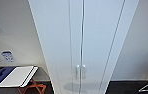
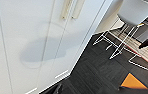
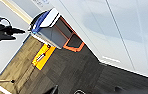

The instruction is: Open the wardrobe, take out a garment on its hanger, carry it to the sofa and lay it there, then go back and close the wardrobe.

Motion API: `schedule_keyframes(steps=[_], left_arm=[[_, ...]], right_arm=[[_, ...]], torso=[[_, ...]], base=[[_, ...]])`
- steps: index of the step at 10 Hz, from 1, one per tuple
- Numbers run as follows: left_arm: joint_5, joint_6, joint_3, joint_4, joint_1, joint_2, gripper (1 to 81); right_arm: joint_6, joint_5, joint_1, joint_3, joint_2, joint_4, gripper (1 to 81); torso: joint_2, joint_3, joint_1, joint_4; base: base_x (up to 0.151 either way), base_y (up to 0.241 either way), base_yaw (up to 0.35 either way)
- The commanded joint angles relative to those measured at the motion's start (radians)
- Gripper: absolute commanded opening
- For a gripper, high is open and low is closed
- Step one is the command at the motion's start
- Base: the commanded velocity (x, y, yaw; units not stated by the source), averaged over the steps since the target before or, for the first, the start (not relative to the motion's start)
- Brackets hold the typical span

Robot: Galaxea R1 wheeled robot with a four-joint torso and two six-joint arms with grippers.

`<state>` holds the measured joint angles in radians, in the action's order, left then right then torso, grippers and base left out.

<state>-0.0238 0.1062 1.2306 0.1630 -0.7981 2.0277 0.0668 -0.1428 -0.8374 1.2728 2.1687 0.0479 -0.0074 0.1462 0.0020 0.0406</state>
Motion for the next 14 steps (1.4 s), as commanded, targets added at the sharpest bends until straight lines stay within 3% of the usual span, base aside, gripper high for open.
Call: schedule_keyframes(steps=[1, 4, 9, 14], left_arm=[[-0.041, 0.003, -0.036, -0.076, 0.188, -0.044, 81.1], [-0.083, 0.001, -0.013, -0.117, 0.269, -0.003, 81.1], [-0.140, 0.001, 0.101, -0.155, 0.348, 0.119, 81.1], [-0.143, -0.008, 0.217, -0.133, 0.383, 0.220, 81.1]], right_arm=[[-0.038, -0.054, 0.168, -0.058, -0.039, -0.014, 81.1], [-0.062, -0.058, 0.230, -0.041, -0.016, -0.014, 81.1], [-0.124, -0.144, 0.399, -0.027, 0.048, -0.013, 81.1], [-0.162, -0.204, 0.540, 0.008, 0.120, -0.011, 81.1]], torso=[[0.000, 0.000, 0.000, 0.000], [0.000, 0.001, 0.001, 0.000], [0.001, 0.002, 0.002, 0.000], [0.002, 0.002, 0.003, 0.000]], base=[[0.000, 0.000, 0.000], [0.000, 0.000, 0.000], [0.000, 0.000, 0.000], [0.000, 0.000, 0.000]])
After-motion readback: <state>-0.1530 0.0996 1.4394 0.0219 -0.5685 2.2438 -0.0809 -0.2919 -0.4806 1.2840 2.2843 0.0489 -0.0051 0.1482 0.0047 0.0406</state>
